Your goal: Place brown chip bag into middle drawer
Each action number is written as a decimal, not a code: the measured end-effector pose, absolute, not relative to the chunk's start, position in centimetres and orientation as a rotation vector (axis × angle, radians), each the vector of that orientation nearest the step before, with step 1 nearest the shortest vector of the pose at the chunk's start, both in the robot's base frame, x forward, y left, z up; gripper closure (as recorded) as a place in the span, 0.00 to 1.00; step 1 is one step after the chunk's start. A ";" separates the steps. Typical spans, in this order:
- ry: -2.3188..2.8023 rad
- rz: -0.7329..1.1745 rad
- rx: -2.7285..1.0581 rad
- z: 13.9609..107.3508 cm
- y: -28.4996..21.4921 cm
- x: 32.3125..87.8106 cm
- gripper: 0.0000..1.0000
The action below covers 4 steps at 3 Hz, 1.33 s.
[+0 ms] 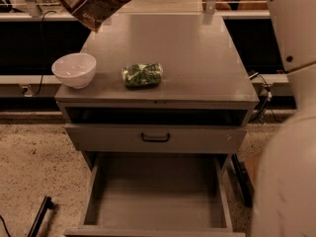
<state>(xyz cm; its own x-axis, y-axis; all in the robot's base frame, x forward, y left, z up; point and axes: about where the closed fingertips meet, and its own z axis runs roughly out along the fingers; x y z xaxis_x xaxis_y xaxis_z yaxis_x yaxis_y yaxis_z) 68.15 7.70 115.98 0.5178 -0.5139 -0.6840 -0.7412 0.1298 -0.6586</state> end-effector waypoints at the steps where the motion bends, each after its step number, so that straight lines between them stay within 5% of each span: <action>1: 1.060 0.266 -1.548 115.0 8.2 64.3 1.00; 2: 0.985 0.220 -1.583 112.9 7.0 59.6 1.00; 4: 0.921 0.189 -1.595 113.1 8.0 58.5 1.00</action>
Offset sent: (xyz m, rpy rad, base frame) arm -0.1317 -0.0175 -0.0359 -0.0048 -0.1793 0.1187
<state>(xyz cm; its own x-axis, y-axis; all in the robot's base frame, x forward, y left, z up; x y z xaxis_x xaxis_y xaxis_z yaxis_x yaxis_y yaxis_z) 58.54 8.01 113.09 0.6711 -0.4491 -0.5899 -0.6451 0.0385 -0.7631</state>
